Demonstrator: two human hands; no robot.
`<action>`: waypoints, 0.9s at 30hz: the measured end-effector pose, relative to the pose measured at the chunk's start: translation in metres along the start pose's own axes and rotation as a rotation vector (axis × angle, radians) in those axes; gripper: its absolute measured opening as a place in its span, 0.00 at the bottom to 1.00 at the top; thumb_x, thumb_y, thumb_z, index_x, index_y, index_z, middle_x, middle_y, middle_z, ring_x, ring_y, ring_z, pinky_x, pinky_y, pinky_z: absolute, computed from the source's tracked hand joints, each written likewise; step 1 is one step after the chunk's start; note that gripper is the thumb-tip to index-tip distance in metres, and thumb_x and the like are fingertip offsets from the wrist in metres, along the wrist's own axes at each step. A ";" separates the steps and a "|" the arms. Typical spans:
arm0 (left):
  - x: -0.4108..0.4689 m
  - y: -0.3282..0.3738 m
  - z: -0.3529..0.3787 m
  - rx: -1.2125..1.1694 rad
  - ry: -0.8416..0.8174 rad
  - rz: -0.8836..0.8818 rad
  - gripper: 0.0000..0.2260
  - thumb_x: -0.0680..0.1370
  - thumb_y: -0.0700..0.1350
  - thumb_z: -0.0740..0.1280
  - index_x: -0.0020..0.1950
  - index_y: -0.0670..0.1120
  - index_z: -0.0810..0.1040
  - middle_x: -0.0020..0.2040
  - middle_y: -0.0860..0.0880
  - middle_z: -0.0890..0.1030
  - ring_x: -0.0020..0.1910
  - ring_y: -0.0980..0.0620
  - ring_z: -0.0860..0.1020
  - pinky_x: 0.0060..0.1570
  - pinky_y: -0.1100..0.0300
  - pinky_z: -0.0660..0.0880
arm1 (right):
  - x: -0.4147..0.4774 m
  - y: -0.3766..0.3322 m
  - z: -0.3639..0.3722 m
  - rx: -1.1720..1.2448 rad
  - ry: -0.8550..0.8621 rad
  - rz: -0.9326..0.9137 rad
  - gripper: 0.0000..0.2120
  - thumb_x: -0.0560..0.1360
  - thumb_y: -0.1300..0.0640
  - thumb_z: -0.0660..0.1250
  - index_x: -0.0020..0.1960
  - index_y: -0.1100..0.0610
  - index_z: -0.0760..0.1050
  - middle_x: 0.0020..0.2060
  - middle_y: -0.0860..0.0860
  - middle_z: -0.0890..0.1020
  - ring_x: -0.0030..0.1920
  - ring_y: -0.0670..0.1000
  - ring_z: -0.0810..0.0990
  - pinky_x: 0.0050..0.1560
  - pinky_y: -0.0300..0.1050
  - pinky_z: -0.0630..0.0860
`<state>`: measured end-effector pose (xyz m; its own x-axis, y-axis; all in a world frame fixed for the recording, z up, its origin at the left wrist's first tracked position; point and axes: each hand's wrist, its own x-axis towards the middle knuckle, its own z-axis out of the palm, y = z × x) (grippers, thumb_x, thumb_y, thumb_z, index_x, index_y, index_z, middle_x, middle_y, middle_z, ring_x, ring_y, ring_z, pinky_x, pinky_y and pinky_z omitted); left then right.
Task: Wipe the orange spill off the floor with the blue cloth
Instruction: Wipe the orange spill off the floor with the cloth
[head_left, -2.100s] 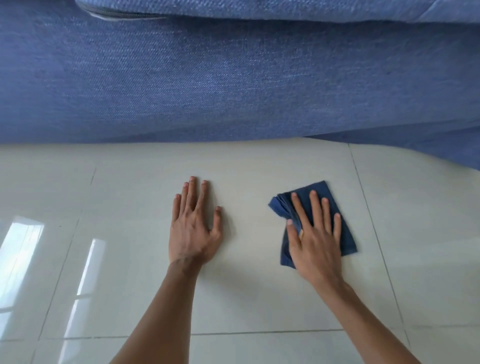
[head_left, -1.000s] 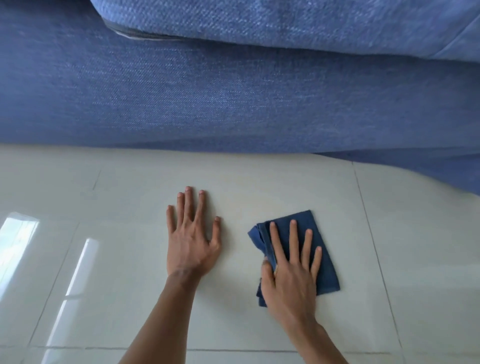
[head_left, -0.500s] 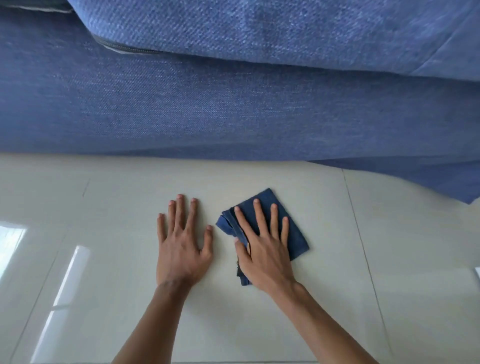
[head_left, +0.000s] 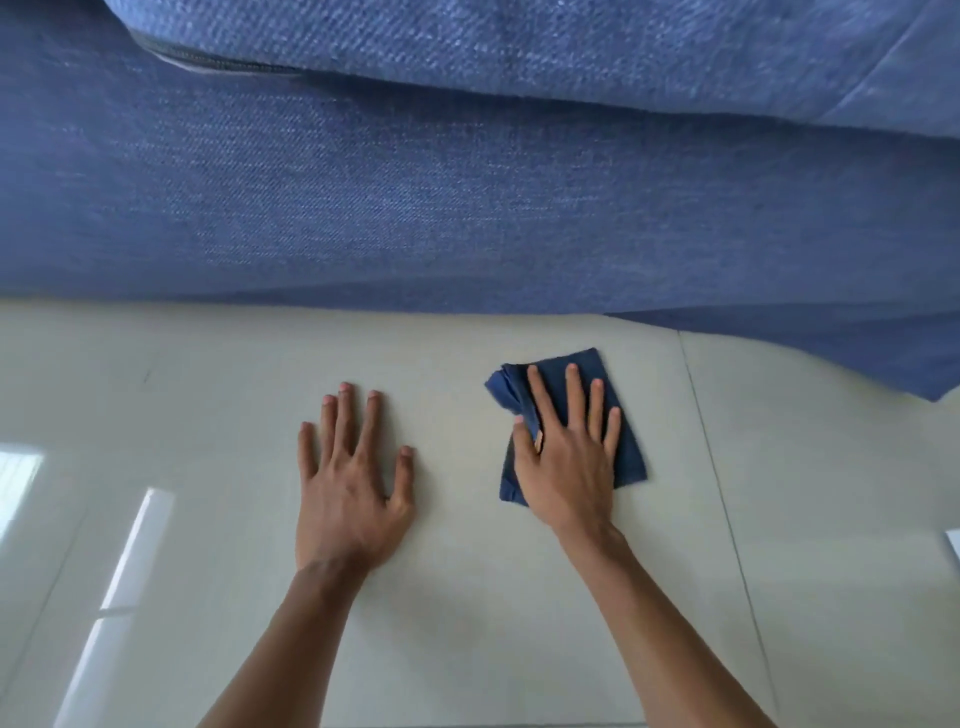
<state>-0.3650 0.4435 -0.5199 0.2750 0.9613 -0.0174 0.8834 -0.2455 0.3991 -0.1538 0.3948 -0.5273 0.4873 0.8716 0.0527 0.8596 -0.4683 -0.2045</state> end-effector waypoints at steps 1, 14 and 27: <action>-0.001 0.001 0.001 0.003 -0.003 -0.006 0.31 0.80 0.59 0.50 0.81 0.51 0.50 0.82 0.47 0.46 0.81 0.48 0.43 0.79 0.47 0.42 | -0.009 0.000 -0.001 0.008 0.034 0.076 0.29 0.79 0.42 0.51 0.79 0.43 0.56 0.80 0.54 0.56 0.80 0.61 0.52 0.77 0.64 0.51; -0.003 0.003 -0.001 0.010 -0.011 -0.014 0.31 0.80 0.59 0.49 0.81 0.51 0.50 0.82 0.47 0.45 0.81 0.48 0.43 0.78 0.47 0.43 | -0.055 -0.032 0.000 0.015 -0.032 0.011 0.30 0.78 0.42 0.52 0.80 0.42 0.53 0.81 0.55 0.53 0.80 0.62 0.50 0.77 0.65 0.51; -0.002 0.001 0.001 -0.009 -0.001 -0.012 0.31 0.79 0.59 0.50 0.81 0.50 0.53 0.82 0.46 0.49 0.81 0.46 0.46 0.78 0.46 0.43 | -0.012 0.004 -0.012 -0.051 -0.179 -0.385 0.30 0.80 0.39 0.51 0.80 0.41 0.49 0.81 0.53 0.49 0.80 0.61 0.46 0.77 0.65 0.48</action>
<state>-0.3646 0.4416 -0.5204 0.2647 0.9640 -0.0234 0.8832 -0.2326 0.4071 -0.1543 0.3812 -0.5173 0.0991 0.9935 -0.0557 0.9822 -0.1066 -0.1544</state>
